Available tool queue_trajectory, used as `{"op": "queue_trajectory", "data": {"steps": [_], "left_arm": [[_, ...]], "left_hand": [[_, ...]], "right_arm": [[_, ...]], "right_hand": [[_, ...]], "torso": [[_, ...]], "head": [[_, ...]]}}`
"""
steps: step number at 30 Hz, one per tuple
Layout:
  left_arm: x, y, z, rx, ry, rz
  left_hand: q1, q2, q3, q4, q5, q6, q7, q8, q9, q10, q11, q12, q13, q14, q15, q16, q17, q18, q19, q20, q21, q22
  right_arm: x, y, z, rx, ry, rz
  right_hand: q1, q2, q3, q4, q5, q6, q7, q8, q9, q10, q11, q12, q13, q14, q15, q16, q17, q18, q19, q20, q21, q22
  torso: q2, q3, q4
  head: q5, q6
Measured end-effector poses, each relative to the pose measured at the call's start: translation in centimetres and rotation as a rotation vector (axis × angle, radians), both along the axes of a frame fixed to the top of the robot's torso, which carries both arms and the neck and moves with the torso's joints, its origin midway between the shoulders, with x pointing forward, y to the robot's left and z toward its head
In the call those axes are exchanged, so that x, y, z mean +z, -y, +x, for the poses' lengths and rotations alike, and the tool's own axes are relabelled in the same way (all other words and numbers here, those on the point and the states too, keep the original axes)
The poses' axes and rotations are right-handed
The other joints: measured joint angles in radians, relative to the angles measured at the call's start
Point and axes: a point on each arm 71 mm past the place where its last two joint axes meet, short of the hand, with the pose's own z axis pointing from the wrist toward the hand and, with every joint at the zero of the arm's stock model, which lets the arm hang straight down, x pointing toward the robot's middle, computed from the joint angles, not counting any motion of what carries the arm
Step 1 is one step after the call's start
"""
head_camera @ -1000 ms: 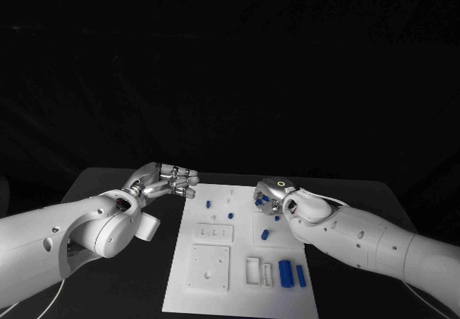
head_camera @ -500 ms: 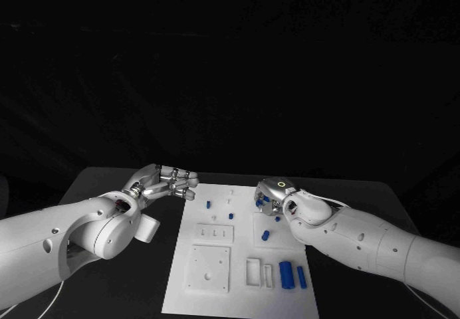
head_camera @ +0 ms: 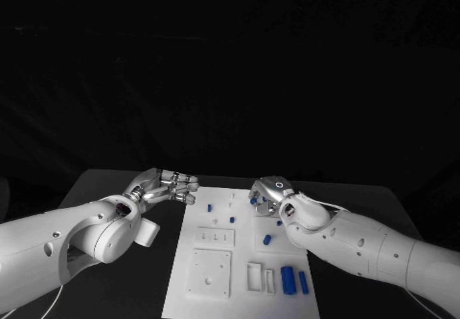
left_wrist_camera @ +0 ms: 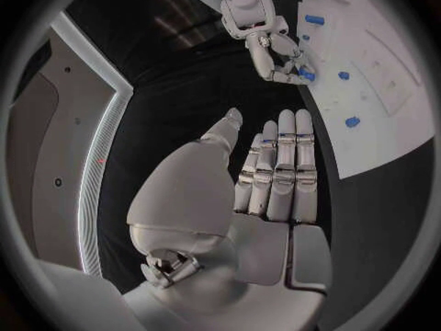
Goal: Assemble the parts on the task board
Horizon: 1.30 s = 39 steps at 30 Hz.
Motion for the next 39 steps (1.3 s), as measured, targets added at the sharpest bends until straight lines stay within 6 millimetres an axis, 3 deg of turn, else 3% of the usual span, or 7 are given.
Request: {"op": "queue_trajectory", "data": {"steps": [9,18,23,31,39], "left_arm": [[0.1,0.1,0.1,-0.003,-0.001,0.001],[0.2,0.8,0.2,-0.016,-0.001,-0.002],[0.5,0.9,0.2,-0.022,0.004,-0.003],[1.0,0.9,0.2,-0.024,0.011,-0.003],[1.3,0.9,0.2,-0.025,0.015,-0.003]], "left_hand": [[0.000,0.000,0.000,0.000,0.000,0.000,0.000,0.000,0.000,-0.003,-0.003,0.000,0.000,0.000,0.000,0.000,0.000,0.000,-0.004,0.004,0.000,0.000],[0.000,0.000,0.000,0.000,0.000,0.000,0.000,0.000,0.000,-0.003,-0.003,0.000,0.000,0.000,0.000,0.000,0.000,0.000,-0.004,0.004,0.000,0.000],[0.000,0.000,0.000,0.000,0.000,0.000,0.000,0.000,0.000,-0.003,-0.003,0.000,0.000,0.000,0.000,0.000,0.000,0.000,-0.004,0.004,0.000,0.000],[0.000,0.000,0.000,0.000,0.000,0.000,0.000,0.000,0.000,-0.003,-0.003,0.000,0.000,0.000,0.000,0.000,0.000,0.000,-0.004,0.004,0.000,0.000],[0.000,0.000,-0.003,-0.003,0.000,0.000,0.000,0.000,0.000,-0.003,-0.003,0.000,0.000,0.000,0.000,0.000,0.000,0.000,-0.004,0.004,0.004,0.000]], "right_arm": [[1.1,-2.4,0.7,-0.002,0.037,0.025],[1.0,-4.5,1.4,-0.012,0.047,0.033],[0.9,-5.4,1.5,-0.013,0.049,0.037],[0.7,-5.3,1.9,-0.033,0.053,0.029],[1.1,-5.2,2.1,-0.046,0.070,0.031]], "right_hand": [[0.000,0.000,0.003,0.003,-0.001,0.000,0.000,0.002,0.001,0.000,-0.001,0.000,0.000,0.000,0.000,-0.004,0.002,-0.003,0.003,-0.003,-0.026,0.037],[0.000,0.000,0.004,0.001,-0.001,0.000,0.000,0.002,0.000,0.000,-0.001,0.000,0.001,0.004,-0.003,-0.004,0.002,-0.008,0.007,-0.007,-0.051,0.066],[0.004,-0.001,0.006,0.000,-0.004,0.000,0.000,0.002,0.000,0.000,-0.001,0.000,0.001,0.004,-0.003,-0.004,0.002,-0.009,0.018,-0.006,-0.067,0.085],[0.004,-0.001,0.005,0.000,-0.005,0.000,0.001,0.002,0.000,0.000,-0.001,-0.002,0.003,0.004,-0.003,-0.004,0.002,-0.009,0.018,-0.006,-0.067,0.089],[0.004,-0.001,0.009,-0.002,-0.005,0.002,0.003,0.001,0.000,0.000,-0.001,-0.005,0.003,0.004,-0.003,-0.004,0.001,-0.014,0.028,-0.006,-0.110,0.141]], "torso": [[0.004,-0.0020,0.0035],[0.007,-0.0032,0.0073],[0.011,-0.0069,0.0136],[0.017,-0.0127,0.0226],[0.022,-0.0155,0.0253]], "head": [[0.002,0.012],[-0.001,0.016],[-0.008,0.018],[-0.014,0.017],[-0.014,0.019]]}}
